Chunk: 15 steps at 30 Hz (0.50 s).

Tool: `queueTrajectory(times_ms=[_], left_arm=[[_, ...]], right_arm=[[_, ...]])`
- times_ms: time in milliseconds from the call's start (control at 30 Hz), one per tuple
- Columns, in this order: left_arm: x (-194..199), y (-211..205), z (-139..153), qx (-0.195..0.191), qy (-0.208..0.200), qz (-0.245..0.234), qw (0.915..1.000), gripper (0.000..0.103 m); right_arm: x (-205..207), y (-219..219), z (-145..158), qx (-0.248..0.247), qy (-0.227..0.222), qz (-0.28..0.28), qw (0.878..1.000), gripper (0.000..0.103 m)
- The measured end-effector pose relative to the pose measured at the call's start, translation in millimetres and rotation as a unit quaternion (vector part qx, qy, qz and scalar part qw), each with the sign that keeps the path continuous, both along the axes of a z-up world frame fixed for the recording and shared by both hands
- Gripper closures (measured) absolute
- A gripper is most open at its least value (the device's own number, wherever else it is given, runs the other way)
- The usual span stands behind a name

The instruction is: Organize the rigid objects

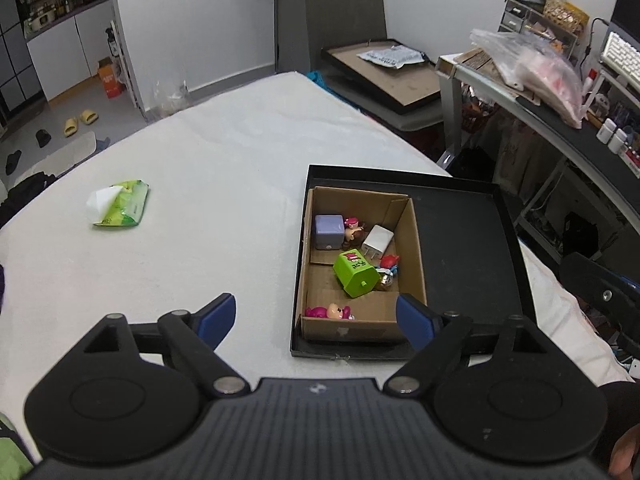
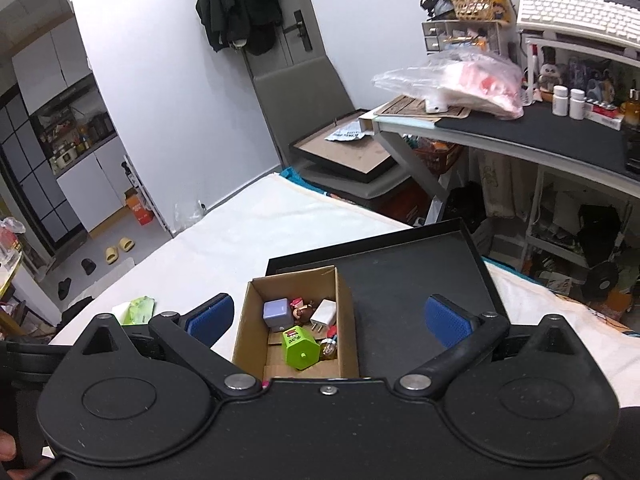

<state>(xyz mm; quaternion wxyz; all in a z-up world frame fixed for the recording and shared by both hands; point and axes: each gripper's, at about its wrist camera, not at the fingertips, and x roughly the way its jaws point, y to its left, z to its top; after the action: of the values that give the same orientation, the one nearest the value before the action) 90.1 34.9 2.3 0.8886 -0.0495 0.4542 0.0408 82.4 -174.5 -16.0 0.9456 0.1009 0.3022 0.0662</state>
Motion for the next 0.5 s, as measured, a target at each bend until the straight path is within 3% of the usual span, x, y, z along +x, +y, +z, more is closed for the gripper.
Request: queueTrajectory(times_ms=[500], left_arm=[[-56, -14, 11, -0.001, -0.03, -0.011, 0.9995, 0.015]], right_arm=[[-47, -19, 9, -0.027, -0.014, -0.019, 0.999, 0.0]])
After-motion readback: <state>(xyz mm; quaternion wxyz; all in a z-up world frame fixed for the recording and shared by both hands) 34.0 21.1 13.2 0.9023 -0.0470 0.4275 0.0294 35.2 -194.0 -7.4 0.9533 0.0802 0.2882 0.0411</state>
